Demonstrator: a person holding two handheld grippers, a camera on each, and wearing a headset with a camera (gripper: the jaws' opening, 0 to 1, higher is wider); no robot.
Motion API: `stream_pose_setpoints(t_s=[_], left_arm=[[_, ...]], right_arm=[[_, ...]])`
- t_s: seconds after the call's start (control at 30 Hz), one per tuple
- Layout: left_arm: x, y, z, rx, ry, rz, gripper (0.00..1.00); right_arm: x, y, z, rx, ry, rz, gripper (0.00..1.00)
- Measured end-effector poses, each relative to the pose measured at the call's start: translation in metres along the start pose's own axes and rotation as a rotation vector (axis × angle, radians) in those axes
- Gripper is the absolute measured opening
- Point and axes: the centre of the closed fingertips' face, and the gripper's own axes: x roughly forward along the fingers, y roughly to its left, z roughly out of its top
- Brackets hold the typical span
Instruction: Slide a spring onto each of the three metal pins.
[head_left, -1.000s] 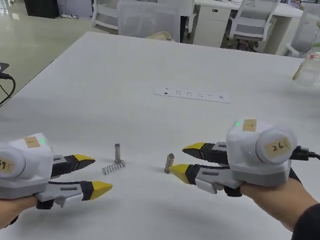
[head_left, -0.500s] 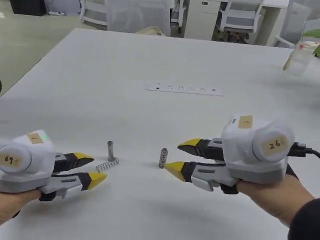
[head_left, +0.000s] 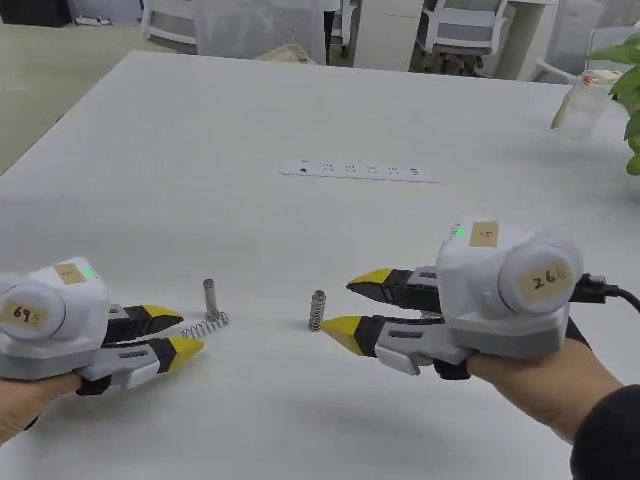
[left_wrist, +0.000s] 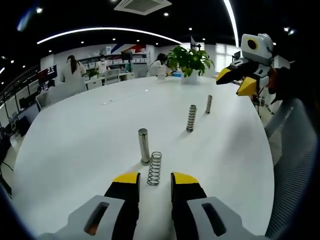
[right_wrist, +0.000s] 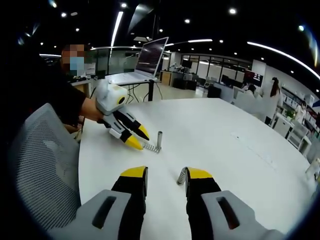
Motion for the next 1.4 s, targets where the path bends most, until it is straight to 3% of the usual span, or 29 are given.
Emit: stream_pose_setpoints(t_s=[0.47,1.0,1.4], left_arm=[[0.0062,0.0006,-0.0085,0.011,0.036,-0.008,0.13],[0.0073,-0.0031,-0.0074,0.034,0.033,-0.014,0.03],[0.0021,-0.0063,-0.0100,0.044,0.039,-0.014,0.03]], right_arm=[[0.0000,0.0016,0.0007,0.000,-0.001,0.004,0.28],[0.0009,0.0040,0.0004,-0.003,0.000,0.012,0.27],[0.0022,0.0085,0.0023,-0.014,-0.004,0.027,0.27]])
